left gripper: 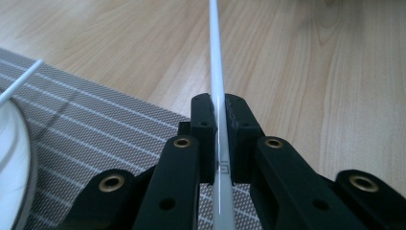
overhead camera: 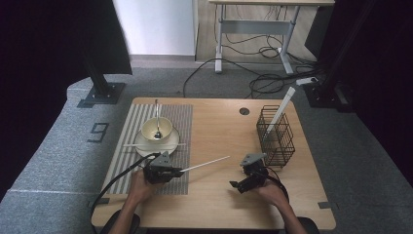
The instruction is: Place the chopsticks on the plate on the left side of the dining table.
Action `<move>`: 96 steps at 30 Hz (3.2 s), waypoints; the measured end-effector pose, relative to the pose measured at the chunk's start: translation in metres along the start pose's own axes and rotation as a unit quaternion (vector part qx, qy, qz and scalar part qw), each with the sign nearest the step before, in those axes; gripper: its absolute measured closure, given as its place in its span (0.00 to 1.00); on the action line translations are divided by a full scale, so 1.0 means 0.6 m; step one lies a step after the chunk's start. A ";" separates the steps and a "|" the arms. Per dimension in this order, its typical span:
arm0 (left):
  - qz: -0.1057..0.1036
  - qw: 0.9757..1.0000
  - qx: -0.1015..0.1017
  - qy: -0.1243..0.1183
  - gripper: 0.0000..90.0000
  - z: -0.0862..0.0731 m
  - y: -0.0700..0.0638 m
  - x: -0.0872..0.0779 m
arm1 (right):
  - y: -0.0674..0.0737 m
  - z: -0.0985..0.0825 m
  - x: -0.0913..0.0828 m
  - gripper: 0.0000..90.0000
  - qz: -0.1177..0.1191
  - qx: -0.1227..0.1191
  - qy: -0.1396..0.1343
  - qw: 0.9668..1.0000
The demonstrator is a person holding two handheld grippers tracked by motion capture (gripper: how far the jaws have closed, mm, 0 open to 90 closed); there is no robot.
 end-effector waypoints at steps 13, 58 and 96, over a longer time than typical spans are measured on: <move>0.020 0.998 -0.047 -0.023 0.93 -0.019 0.026 -0.015 | 0.009 -0.032 0.004 0.03 0.002 0.012 -0.004 1.000; 0.120 0.975 -0.182 -0.043 0.93 -0.103 0.114 -0.076 | 0.022 -0.064 0.009 0.00 -0.007 0.019 -0.016 1.000; 0.145 0.957 -0.250 -0.017 0.85 -0.154 0.151 -0.079 | 0.022 -0.064 0.010 0.00 -0.006 0.018 -0.015 1.000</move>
Point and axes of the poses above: each handheld gripper's, and its own axes: x roughly forward along the jaws, z roughly out of its top, y roughly to its left, the point moved 10 cm from there along x, roughly forward along the jaws, and after that the axes turned 8 degrees about y, right-handed, at the moved point
